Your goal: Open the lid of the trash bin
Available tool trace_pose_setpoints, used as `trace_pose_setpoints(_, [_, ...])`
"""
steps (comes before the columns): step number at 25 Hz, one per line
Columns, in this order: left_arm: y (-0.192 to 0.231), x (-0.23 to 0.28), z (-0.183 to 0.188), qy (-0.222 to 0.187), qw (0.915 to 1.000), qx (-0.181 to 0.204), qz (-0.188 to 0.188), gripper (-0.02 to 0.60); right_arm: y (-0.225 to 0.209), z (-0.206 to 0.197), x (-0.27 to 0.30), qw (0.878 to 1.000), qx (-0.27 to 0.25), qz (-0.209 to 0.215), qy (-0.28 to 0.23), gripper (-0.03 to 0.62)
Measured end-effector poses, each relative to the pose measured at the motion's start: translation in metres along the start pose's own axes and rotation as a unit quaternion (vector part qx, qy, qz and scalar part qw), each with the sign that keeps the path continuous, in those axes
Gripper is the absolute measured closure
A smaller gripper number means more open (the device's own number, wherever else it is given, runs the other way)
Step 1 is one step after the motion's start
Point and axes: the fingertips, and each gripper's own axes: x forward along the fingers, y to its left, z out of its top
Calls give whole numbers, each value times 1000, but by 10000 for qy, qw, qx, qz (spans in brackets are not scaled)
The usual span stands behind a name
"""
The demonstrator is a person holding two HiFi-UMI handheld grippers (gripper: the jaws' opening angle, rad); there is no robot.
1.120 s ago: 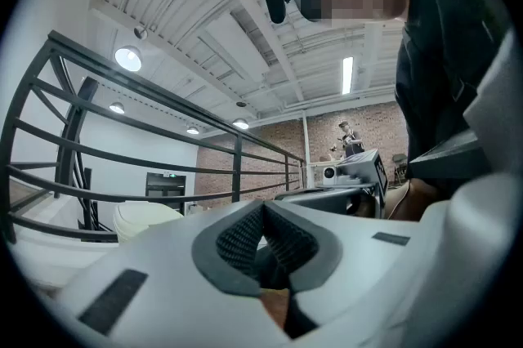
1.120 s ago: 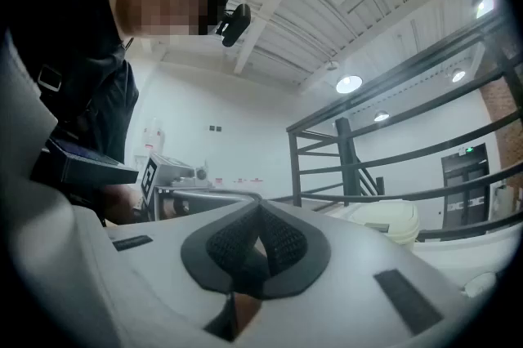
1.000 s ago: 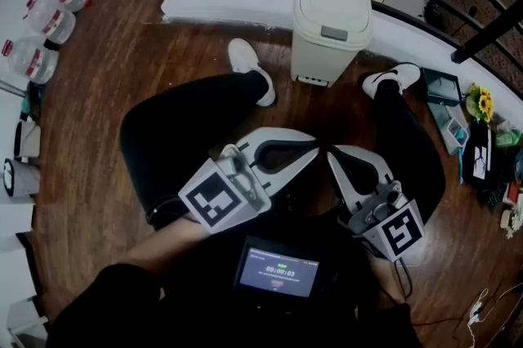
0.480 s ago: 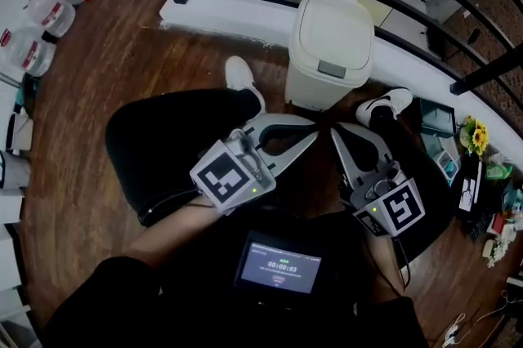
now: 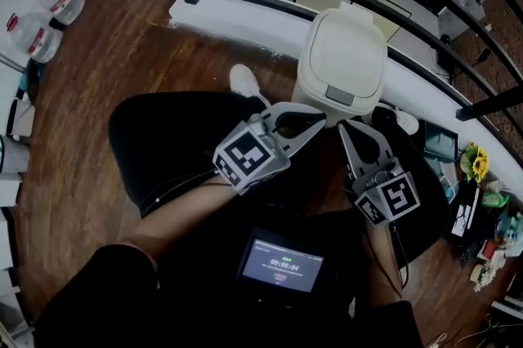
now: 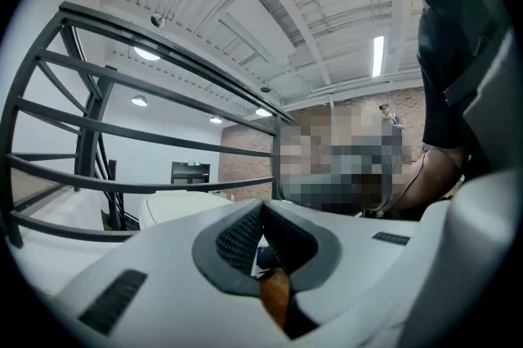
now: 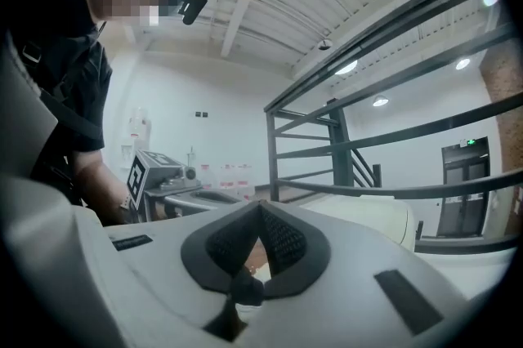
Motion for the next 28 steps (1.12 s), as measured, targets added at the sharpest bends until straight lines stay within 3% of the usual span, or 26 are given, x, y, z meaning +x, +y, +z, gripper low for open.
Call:
trace_pose_setpoints(14, [24,40,-93,530,9984,165,115,545,-41,-94,23,9979,327,-49,551,571])
trace_pose_setpoints(21, [23,50,-157,940,9948,-372,-77,545,-61,-159,20,9930,762,-91,896,571])
trace_pose_setpoints(28, [35,75,-221,1463,9868,-687,-88,545,-63,-176,24,9892,810,-20,1224,571])
